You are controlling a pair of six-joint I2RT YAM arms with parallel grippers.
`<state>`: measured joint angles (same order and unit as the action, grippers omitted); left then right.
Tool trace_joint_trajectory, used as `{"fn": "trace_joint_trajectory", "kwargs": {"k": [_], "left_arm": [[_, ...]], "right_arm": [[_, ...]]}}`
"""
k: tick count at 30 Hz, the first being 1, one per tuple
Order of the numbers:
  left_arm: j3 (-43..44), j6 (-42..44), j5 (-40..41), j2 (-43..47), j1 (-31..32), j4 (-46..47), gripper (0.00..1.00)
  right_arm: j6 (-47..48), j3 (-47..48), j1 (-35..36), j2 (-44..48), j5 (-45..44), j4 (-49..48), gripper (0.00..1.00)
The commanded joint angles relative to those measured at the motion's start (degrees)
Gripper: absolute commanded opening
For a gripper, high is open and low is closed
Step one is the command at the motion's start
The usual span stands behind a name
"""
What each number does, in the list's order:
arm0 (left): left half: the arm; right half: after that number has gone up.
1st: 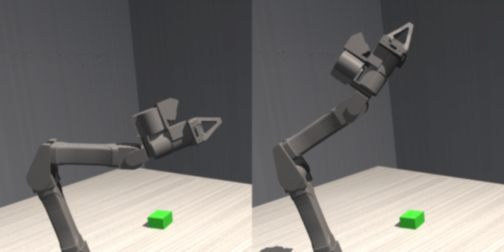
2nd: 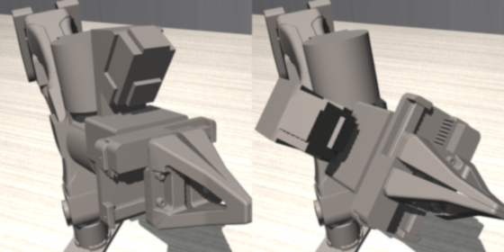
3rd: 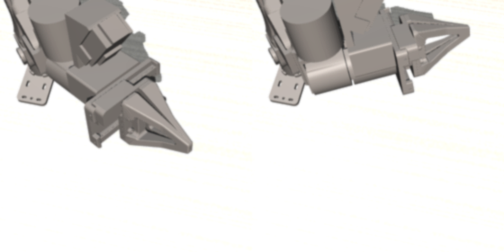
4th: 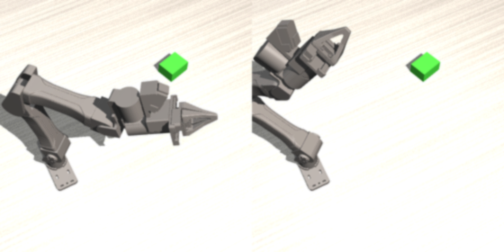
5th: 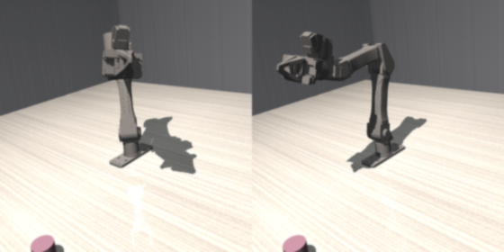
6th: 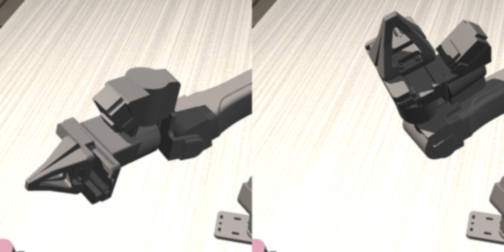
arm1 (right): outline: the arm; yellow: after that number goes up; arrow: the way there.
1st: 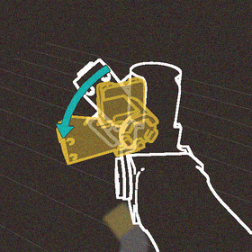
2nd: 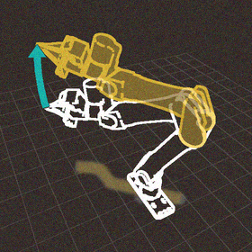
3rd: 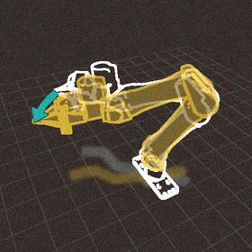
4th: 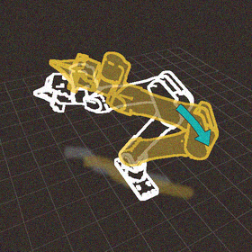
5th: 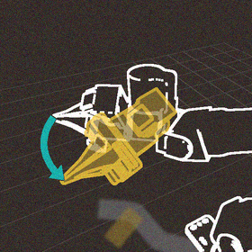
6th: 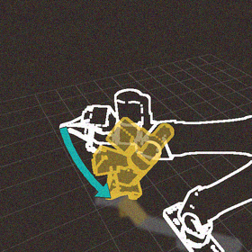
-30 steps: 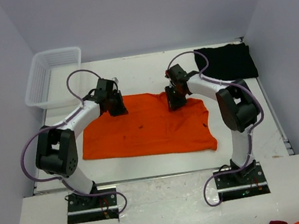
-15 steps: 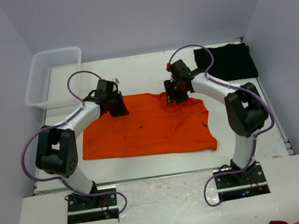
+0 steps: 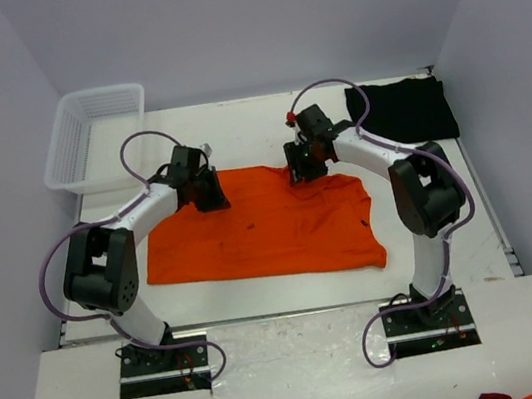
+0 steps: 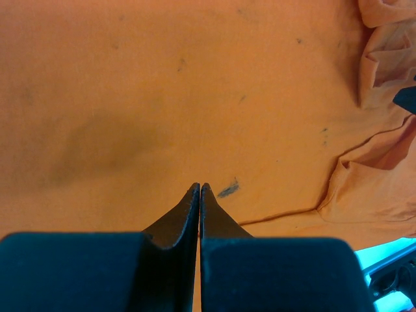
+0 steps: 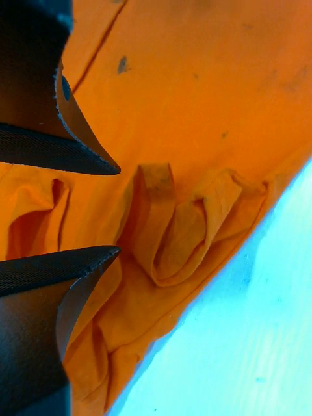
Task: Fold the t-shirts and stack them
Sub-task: Grap the side of the flattened tshirt furthest away from the robot with both arms
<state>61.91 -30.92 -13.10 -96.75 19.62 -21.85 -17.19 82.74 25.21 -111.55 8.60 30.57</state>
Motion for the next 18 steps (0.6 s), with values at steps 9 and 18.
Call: {"fn": "trace_joint_trajectory", "kwargs": {"k": [9,18], "left_arm": [[-0.8,0.4,-3.2,-0.7,-1.2,4.0,0.0],[-0.9,1.2,-4.6,0.4,-1.8,3.9,0.0]], "right_arm": [[6.5,5.8,2.2,-2.8,6.3,-3.2,0.47],[7.9,8.8,3.1,-6.2,5.3,-1.4,0.44]]}}
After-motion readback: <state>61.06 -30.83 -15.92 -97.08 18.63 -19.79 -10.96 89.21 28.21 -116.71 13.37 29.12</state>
